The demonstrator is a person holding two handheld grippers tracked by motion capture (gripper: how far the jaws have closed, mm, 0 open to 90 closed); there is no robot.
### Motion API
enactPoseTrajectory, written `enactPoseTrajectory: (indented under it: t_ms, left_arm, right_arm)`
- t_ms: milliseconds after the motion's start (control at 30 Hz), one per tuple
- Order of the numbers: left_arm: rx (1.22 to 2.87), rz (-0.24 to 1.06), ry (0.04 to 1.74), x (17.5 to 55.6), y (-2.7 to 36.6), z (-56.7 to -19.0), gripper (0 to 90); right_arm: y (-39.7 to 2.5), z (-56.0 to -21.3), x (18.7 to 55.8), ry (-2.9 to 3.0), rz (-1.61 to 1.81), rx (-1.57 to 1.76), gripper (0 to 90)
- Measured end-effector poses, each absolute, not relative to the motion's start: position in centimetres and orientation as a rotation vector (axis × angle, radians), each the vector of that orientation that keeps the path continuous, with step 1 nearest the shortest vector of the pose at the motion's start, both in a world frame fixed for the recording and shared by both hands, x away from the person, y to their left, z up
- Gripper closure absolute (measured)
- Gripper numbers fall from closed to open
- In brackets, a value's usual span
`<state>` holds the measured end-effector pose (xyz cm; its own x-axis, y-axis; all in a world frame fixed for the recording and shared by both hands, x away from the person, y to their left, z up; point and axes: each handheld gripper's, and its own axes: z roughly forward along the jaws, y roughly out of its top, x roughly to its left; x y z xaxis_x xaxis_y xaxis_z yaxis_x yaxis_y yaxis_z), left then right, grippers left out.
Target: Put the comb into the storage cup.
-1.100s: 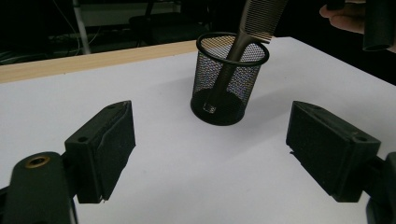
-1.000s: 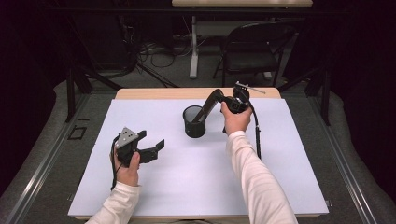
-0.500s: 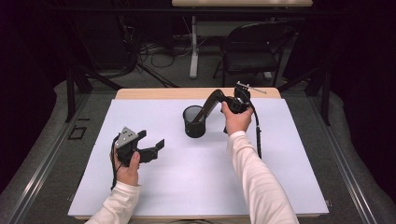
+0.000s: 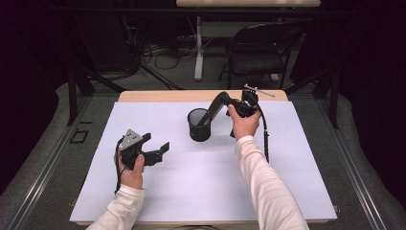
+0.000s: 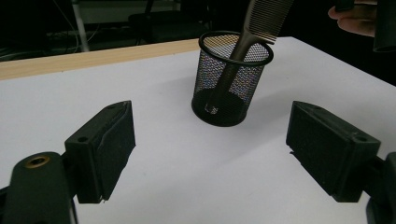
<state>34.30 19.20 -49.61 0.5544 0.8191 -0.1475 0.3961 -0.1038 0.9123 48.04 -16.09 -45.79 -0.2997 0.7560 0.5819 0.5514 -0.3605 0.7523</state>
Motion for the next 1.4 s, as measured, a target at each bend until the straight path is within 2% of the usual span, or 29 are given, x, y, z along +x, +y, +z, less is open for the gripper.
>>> enactPoseTrajectory:
  t_ms: [367, 633, 933, 1400]
  left_arm:
    - [1.708, 0.493, 1.016, 34.4, 19.1, -49.6, 15.6]
    - [1.707, 0.496, 1.021, 34.5, 19.2, -49.6, 15.6]
    - [1.707, 0.488, 1.022, 34.7, 18.9, -49.7, 15.6]
    - [1.706, 0.479, 1.004, 35.1, 18.5, -49.6, 15.6]
  right_arm:
    - [-15.6, -45.4, 47.6, 1.669, 1.725, 1.686, 46.5]
    - [-15.3, -45.2, 47.2, 1.702, 1.678, 1.631, 38.4]
    - [-15.0, -45.0, 46.7, 1.739, 1.600, 1.559, 33.0]
    - [-15.0, -44.6, 45.4, 1.780, 1.570, 1.488, 31.2]
